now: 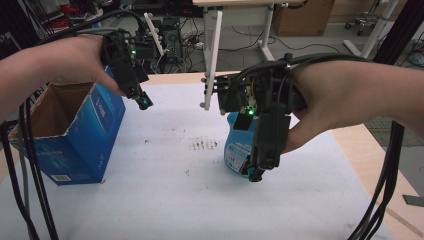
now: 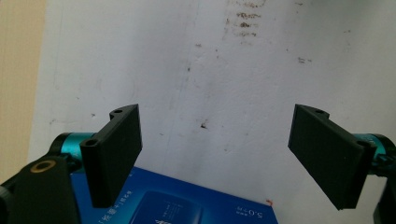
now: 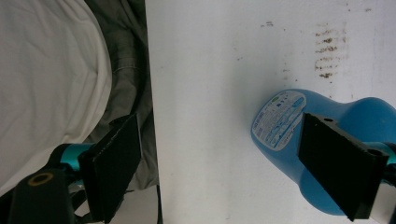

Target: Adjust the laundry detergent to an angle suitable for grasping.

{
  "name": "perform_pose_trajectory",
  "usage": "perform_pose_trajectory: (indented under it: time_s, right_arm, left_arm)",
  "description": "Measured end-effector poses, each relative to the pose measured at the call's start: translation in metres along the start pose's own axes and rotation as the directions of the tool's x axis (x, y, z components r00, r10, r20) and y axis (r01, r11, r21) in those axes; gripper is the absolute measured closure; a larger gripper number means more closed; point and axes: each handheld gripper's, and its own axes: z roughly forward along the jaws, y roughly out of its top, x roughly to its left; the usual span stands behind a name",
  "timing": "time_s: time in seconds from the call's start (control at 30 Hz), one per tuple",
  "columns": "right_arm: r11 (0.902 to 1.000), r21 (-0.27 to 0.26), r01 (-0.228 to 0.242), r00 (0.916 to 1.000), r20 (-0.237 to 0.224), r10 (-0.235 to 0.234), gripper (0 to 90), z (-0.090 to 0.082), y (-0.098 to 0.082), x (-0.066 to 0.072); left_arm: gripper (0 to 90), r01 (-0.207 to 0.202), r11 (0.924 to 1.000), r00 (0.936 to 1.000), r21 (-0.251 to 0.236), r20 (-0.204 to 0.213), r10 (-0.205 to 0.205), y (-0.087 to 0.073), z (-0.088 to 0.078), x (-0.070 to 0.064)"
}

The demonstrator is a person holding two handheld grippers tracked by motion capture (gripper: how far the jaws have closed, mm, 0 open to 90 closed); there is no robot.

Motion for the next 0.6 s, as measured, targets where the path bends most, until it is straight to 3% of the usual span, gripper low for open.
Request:
perform_pose_trajectory:
  time_s: [0.6]
  right_arm:
    - [0.9996, -0.027, -0.006, 1.0, -0.001, 0.006, 13.2, -0.0038, -0.0029, -0.0002]
  left_arm:
    - [17.6, -0.003, 1.0, 1.0, -0.001, -0.009, 0.003, 0.0014, -0.0046, -0.0023]
